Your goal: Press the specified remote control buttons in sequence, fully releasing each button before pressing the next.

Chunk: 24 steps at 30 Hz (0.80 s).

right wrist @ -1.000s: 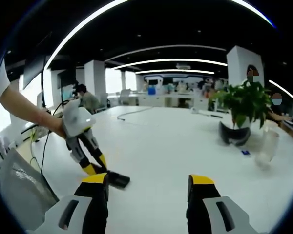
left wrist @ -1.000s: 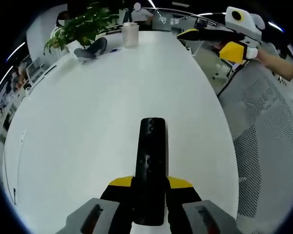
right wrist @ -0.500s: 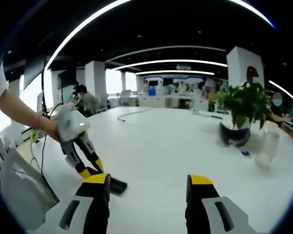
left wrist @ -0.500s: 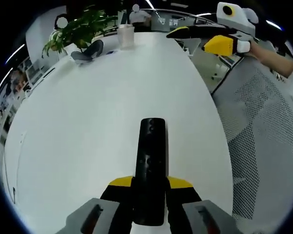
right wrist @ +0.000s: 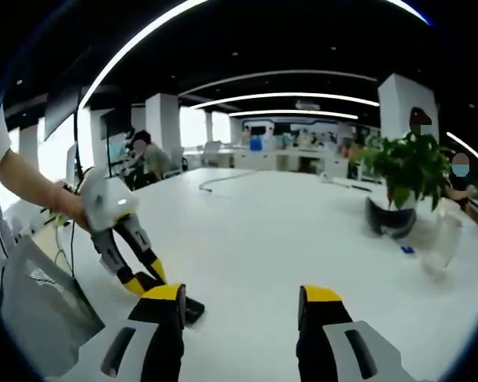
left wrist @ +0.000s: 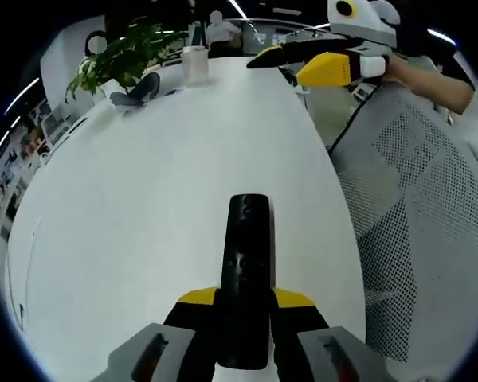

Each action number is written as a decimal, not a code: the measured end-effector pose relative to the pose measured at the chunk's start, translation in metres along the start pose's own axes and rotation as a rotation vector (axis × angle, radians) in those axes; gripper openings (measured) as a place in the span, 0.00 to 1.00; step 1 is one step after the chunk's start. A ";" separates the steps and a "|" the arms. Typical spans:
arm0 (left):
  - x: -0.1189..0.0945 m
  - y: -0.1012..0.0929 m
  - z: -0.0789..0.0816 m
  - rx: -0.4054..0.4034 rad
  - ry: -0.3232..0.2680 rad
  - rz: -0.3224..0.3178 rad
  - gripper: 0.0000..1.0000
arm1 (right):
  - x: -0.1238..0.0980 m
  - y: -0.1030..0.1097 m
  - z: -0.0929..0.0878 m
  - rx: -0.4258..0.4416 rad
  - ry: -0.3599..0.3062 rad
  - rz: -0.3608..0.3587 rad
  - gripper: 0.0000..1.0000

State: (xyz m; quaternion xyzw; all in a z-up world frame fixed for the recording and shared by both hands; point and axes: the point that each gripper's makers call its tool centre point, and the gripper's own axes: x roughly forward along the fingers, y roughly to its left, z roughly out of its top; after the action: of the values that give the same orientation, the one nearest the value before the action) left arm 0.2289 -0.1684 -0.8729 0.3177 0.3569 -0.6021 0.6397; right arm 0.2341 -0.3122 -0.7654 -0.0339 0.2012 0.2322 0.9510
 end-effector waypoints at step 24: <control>-0.003 -0.043 -0.005 0.034 -0.031 0.003 0.24 | 0.005 0.010 -0.010 0.012 0.059 0.064 0.44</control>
State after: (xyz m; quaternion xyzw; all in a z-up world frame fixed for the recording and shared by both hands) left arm 0.1861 -0.1654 -0.8725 0.3196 0.3362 -0.6118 0.6407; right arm 0.2303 -0.3031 -0.7762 -0.0286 0.2313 0.2601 0.9370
